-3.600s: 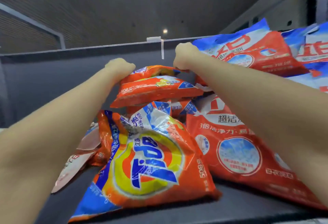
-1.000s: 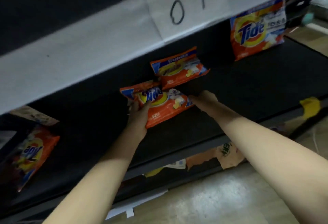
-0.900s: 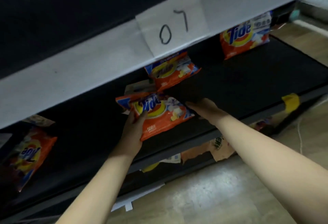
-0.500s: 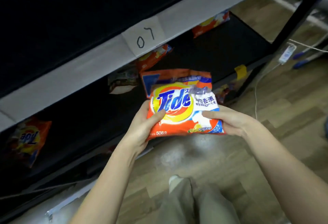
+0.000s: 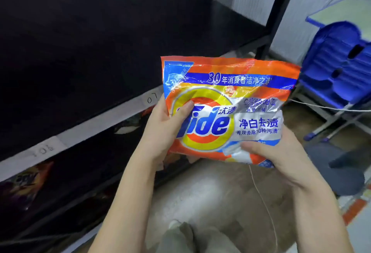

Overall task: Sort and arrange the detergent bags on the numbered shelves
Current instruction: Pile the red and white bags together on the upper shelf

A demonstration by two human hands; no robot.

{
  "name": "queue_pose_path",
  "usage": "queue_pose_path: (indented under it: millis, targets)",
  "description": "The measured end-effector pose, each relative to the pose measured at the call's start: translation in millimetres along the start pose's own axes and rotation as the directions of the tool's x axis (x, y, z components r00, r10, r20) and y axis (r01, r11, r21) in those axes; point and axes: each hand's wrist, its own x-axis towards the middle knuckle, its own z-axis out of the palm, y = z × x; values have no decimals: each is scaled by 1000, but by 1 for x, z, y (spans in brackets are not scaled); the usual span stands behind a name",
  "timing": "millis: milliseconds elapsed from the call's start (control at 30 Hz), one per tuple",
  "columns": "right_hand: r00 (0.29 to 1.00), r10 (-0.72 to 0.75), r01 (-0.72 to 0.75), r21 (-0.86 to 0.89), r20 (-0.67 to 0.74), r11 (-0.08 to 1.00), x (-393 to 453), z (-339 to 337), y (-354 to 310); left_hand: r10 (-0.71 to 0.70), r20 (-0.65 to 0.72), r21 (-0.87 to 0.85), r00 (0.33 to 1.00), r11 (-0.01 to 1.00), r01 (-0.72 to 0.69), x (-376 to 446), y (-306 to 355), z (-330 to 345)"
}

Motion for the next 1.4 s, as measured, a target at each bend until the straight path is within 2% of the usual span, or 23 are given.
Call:
queue_pose_path:
  millis: [100,167,300,500,567,667,833,967,1033,1100,1200,1267,1300,1333,1400]
  targets:
    - [987,-156,156,-9,21,988,-6,5,-64,219,-46,39,975,975,-217,-17,64,6]
    - [965,-256,257,-10,57,966,-3,15,-107,361,-112,64,926,932,-356,-26,103,3]
    - [880,-453,449,62,142,891,7,48,-189,596,-207,154,776,803,-575,-36,182,-14]
    - [689,-690,665,187,222,723,27,123,-290,795,-271,348,542,606,-715,-46,290,-68]
    - [625,-739,711,206,252,672,38,158,-319,822,-290,412,490,569,-711,-47,325,-95]
    - [572,-768,741,220,286,634,64,219,-359,841,-323,494,435,541,-681,-42,369,-149]
    - [563,-774,778,132,289,614,118,315,-429,805,-389,493,448,593,-637,-7,435,-245]
    - [540,-812,841,-178,220,511,158,358,-494,768,-459,470,447,637,-611,36,489,-285]
    - [520,-835,841,-277,179,464,180,363,-522,742,-495,455,453,665,-592,66,513,-292]
    - [522,-845,791,-439,119,426,201,361,-542,736,-508,479,447,673,-564,99,532,-294]
    - [551,-835,635,-659,19,404,230,362,-551,736,-514,510,441,675,-533,132,543,-280]
    - [589,-808,537,-740,-16,406,247,366,-541,736,-531,589,419,676,-442,154,542,-275]
    - [610,-792,511,-750,-26,419,254,367,-535,743,-522,672,419,661,-335,163,539,-274]
    - [618,-785,493,-758,-40,427,258,367,-530,757,-495,763,428,613,-202,170,536,-274]
    - [593,-801,500,-745,-76,441,261,365,-525,794,-400,892,457,452,-6,176,535,-273]
